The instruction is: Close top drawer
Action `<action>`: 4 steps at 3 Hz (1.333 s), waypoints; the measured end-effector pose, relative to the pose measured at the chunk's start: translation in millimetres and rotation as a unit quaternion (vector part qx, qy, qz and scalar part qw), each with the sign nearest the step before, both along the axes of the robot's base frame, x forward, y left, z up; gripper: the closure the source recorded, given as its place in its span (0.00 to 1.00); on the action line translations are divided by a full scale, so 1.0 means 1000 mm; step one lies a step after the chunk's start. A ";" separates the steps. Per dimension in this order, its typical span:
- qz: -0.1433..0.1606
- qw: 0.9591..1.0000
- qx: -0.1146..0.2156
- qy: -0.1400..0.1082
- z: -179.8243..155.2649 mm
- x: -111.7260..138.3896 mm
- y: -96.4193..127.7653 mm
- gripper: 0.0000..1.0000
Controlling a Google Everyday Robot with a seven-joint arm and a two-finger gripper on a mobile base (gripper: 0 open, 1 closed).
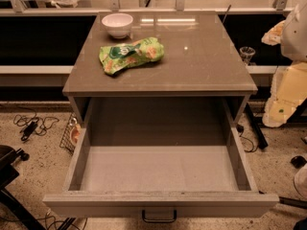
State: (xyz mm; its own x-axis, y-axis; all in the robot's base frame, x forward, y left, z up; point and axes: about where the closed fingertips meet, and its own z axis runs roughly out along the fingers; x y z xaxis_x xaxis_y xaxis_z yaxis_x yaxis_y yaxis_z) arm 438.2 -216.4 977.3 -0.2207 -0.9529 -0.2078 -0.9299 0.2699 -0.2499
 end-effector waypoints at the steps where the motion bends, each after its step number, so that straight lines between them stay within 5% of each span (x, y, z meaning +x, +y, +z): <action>1: -0.001 1.000 0.003 0.000 -0.003 -0.001 0.000 0.00; 2: -0.009 1.000 0.024 0.005 -0.026 -0.007 -0.003 0.00; 4: -0.052 0.991 0.123 -0.012 -0.128 -0.061 -0.003 0.47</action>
Offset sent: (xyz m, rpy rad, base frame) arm -0.0134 -0.0079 -0.0588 0.1008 0.0387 -0.0367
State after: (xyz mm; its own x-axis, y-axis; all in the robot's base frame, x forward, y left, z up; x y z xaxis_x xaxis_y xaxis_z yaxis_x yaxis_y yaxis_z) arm 377.3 -219.6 849.5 -0.3065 -0.8450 -0.4382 -0.8887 0.4189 -0.1863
